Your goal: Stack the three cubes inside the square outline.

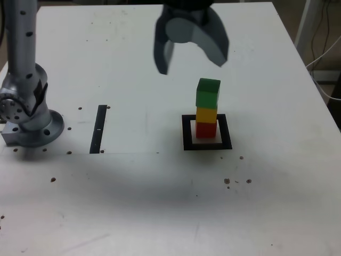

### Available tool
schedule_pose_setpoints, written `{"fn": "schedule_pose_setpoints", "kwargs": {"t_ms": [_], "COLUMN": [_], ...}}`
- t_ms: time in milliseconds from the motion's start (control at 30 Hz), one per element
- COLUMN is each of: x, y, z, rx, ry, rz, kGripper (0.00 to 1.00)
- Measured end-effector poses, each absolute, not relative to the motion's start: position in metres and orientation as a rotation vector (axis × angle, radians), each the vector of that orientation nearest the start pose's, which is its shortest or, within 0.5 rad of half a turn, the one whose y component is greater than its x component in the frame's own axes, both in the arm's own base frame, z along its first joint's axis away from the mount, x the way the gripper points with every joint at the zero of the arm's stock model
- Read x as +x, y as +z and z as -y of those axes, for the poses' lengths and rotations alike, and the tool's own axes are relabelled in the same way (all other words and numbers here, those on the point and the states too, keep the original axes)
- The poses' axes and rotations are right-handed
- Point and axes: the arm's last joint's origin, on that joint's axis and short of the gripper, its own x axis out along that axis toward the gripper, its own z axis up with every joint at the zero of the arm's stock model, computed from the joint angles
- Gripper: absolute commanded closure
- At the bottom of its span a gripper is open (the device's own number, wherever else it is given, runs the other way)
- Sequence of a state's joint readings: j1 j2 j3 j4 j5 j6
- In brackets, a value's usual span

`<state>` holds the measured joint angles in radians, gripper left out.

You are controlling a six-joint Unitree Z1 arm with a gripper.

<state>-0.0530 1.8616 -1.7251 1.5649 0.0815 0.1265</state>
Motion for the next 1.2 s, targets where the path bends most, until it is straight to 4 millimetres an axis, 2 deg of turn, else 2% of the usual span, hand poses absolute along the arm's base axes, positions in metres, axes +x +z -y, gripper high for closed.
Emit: {"fn": "schedule_pose_setpoints", "kwargs": {"t_ms": [200,467,767,867,1100,1200], "x": [0.281,0.220,0.169,0.163,0.142,0.139], "y": [0.350,0.344,0.306,0.295,0.247,0.237], "z": [0.011,0.008,0.006,0.007,0.008,0.008], "rx": [0.200,0.198,0.144,0.127,0.075,0.061], "ry": [-0.047,0.022,0.039,0.038,0.015,0.004], "rz": [-1.711,-1.753,-1.775,-1.772,-1.792,-1.786], "kGripper": [0.00,0.00,0.00,0.00,0.00,0.00]}}
